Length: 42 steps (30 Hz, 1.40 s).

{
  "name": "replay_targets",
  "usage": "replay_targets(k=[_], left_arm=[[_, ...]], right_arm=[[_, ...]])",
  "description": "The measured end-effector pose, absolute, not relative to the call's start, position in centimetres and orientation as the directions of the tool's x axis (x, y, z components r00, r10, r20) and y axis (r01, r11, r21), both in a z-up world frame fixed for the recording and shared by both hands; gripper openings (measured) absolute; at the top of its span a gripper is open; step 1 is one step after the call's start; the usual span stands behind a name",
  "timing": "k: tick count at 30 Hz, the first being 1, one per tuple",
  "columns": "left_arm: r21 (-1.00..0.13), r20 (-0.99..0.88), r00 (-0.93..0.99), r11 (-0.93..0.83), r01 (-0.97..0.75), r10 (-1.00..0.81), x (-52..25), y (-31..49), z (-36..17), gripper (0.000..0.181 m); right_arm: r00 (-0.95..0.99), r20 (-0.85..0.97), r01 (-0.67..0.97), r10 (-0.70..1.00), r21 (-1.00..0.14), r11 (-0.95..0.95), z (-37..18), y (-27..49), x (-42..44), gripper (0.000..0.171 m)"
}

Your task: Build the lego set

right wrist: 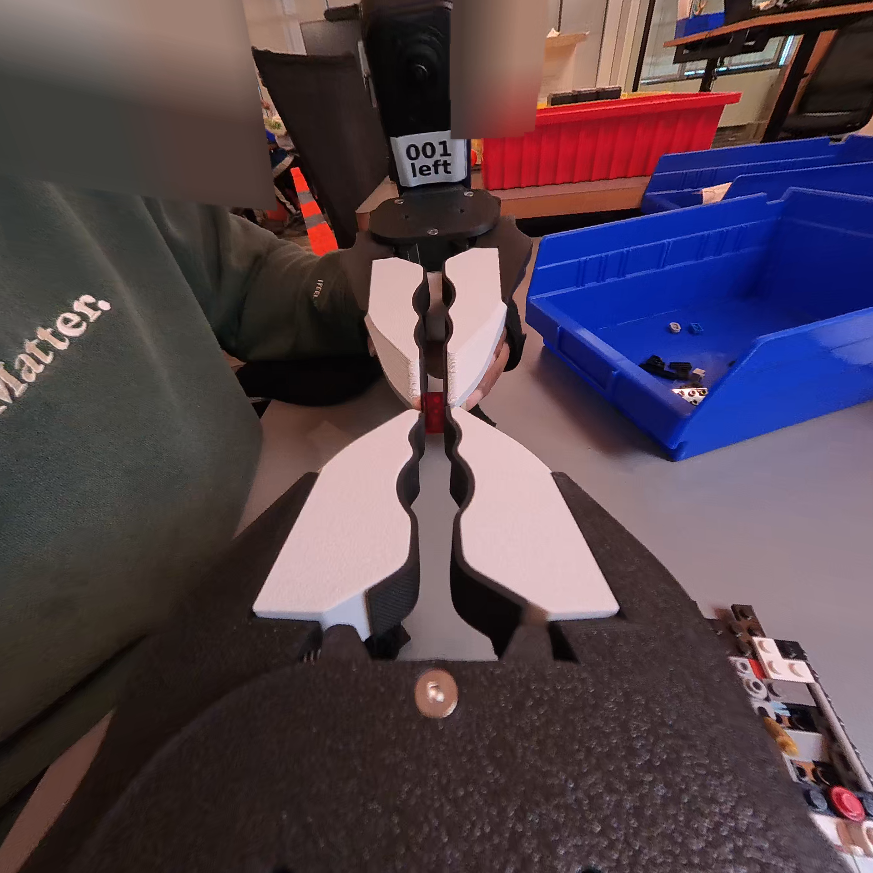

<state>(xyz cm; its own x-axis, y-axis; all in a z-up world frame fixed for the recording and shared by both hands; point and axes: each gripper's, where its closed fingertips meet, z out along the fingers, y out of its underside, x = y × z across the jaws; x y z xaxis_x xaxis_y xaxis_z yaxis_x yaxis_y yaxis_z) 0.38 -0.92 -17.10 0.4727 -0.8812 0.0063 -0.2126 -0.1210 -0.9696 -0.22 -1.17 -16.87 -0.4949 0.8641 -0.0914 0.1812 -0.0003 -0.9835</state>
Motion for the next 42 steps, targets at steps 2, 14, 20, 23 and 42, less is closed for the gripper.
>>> replay_targets(k=[2, 14, 20, 23, 42], left_arm=[[-0.971, 0.017, 0.473, -0.127, -0.201, -0.881, 0.4, -0.9, -17.0, 0.008], [-0.96, 0.0, 0.481, -0.135, -0.246, -0.877, 0.6, -0.8, -17.7, 0.008], [-0.946, -0.042, 0.467, -0.115, -0.303, -0.884, 0.8, -1.2, -18.1, 0.008], [-0.936, -0.067, 0.471, -0.108, -0.335, -0.88, 0.6, -1.2, -18.3, 0.008], [-0.868, -0.118, 0.454, -0.13, -0.479, -0.883, -0.1, -1.4, -20.5, 0.008]], right_arm=[[-0.486, -0.081, 0.178, 0.87, -0.984, 0.008, -16.8, -1.1, -0.3, 0.007], [-0.474, -0.019, 0.21, 0.881, -0.973, 0.091, -17.6, -1.1, -0.3, 0.008], [-0.467, 0.06, 0.248, 0.882, -0.949, 0.196, -18.8, -1.7, -0.5, 0.008], [-0.47, 0.064, 0.262, 0.88, -0.942, 0.208, -19.0, -1.7, -0.6, 0.008], [-0.478, 0.044, 0.308, 0.877, -0.927, 0.214, -20.2, -1.6, -0.6, 0.007]])
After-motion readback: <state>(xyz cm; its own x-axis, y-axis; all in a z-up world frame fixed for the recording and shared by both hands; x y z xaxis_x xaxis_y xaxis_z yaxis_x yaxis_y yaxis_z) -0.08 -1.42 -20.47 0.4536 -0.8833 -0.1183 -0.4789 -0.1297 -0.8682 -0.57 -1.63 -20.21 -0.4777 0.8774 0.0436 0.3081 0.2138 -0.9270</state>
